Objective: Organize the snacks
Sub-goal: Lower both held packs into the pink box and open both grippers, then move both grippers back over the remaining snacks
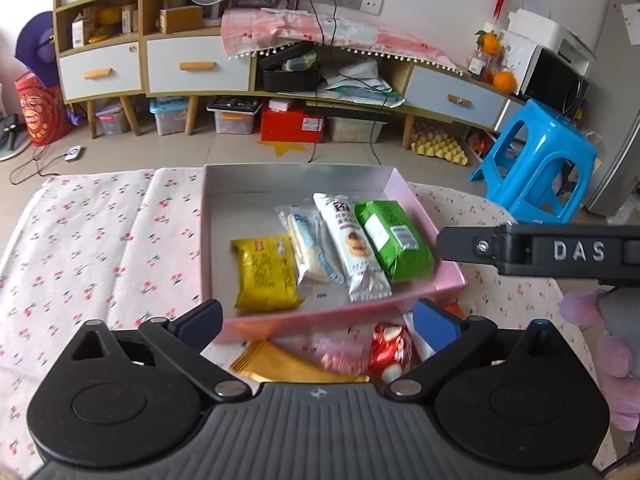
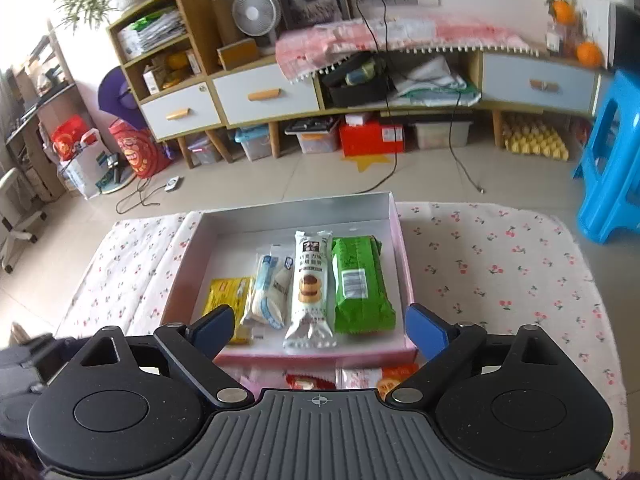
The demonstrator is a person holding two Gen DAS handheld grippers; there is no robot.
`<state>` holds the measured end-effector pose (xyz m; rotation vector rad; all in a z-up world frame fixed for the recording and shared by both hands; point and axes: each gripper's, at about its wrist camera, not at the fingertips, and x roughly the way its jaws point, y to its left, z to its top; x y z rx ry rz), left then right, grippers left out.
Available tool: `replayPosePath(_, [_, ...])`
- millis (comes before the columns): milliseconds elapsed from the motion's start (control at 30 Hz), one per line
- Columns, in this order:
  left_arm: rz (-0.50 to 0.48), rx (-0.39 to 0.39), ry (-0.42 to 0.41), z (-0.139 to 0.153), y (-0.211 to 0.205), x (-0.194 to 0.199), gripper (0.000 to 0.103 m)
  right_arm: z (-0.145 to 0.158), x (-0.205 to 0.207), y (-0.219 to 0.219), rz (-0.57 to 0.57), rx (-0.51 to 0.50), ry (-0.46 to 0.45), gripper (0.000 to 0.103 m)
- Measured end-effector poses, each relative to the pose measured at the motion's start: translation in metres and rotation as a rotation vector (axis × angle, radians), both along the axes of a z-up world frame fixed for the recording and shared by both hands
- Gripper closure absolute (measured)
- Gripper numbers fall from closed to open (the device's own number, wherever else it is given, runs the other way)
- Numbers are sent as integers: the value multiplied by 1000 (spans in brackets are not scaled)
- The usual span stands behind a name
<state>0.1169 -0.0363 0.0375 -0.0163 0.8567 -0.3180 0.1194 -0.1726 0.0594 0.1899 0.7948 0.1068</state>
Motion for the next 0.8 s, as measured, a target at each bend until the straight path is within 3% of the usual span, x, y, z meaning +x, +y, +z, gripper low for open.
replayPosePath(233, [32,54,16,0,5,-26,0,-4,-34,0,17,-68,-8,8])
replayPosePath(367, [37,42,1,-10,10,-38,0,-12,-52,-2,30,-103,-39,3])
replayPosePath(800, [-43,53,37,-34,5,-69,0,-55,-88,-26,180,-264,-12,3])
